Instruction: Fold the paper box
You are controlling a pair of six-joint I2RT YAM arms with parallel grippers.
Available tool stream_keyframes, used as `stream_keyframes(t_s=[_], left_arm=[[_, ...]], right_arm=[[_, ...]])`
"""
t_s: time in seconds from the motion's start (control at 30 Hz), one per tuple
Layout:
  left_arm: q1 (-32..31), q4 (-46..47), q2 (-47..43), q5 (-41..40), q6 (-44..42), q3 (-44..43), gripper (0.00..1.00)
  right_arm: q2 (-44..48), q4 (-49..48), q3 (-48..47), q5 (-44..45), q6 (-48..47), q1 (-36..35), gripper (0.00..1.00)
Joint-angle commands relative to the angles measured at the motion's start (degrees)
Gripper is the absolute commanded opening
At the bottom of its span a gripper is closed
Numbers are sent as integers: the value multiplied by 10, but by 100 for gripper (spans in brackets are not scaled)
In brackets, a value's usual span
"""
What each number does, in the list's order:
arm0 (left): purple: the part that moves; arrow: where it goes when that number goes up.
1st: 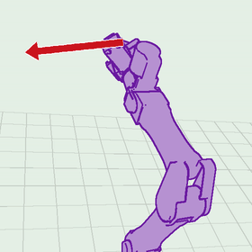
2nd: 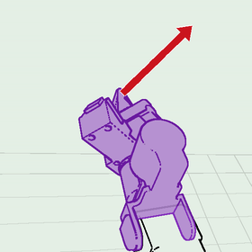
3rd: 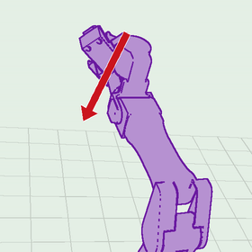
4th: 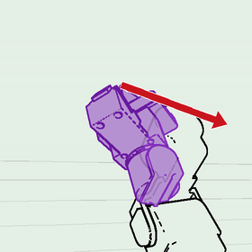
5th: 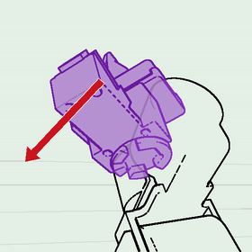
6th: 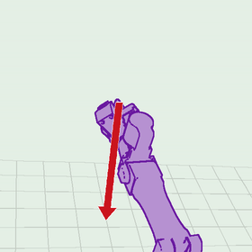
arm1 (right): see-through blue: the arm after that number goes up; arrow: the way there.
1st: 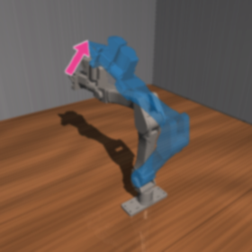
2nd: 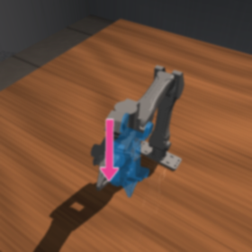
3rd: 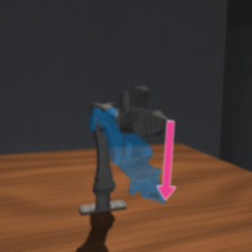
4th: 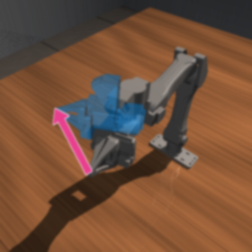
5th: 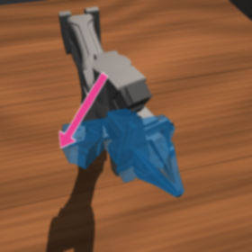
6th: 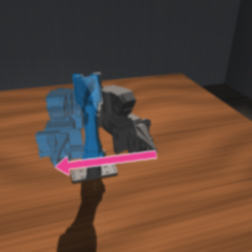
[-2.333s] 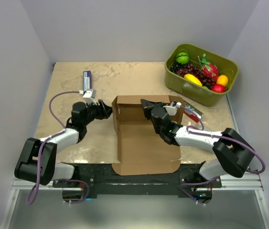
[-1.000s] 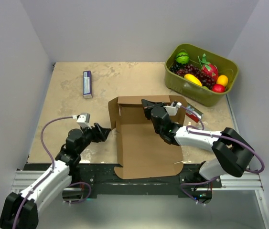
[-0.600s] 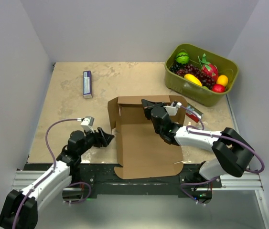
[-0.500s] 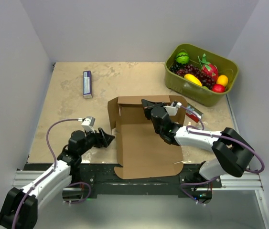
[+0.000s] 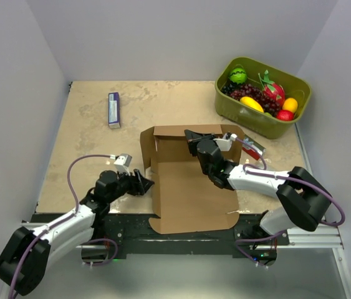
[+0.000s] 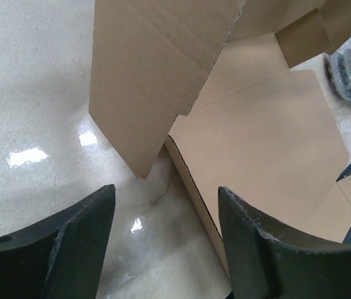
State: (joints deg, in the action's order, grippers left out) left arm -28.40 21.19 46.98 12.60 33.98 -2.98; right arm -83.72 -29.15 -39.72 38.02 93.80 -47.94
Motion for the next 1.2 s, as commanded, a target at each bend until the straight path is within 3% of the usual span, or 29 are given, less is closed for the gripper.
stream_keyframes(t_s=[0.0,0.17,0.5,0.67,0.93,1.17], left_arm=[[-8,41,12,-28,-1,1,60],[-10,18,45,-55,-23,-14,47],[-48,-49,101,-124,-2,-59,39],[-106,-126,122,-240,22,-101,36],[-155,-200,189,-324,56,-143,41],[-166,-254,222,-340,85,-164,56]], right_arm=[[-4,55,16,16,-23,-6,0],[-4,54,17,16,-23,-6,0],[1,57,18,16,-24,-5,0],[2,58,19,18,-22,-6,0],[8,58,25,18,-20,-6,0],[22,59,32,22,-21,-6,0]])
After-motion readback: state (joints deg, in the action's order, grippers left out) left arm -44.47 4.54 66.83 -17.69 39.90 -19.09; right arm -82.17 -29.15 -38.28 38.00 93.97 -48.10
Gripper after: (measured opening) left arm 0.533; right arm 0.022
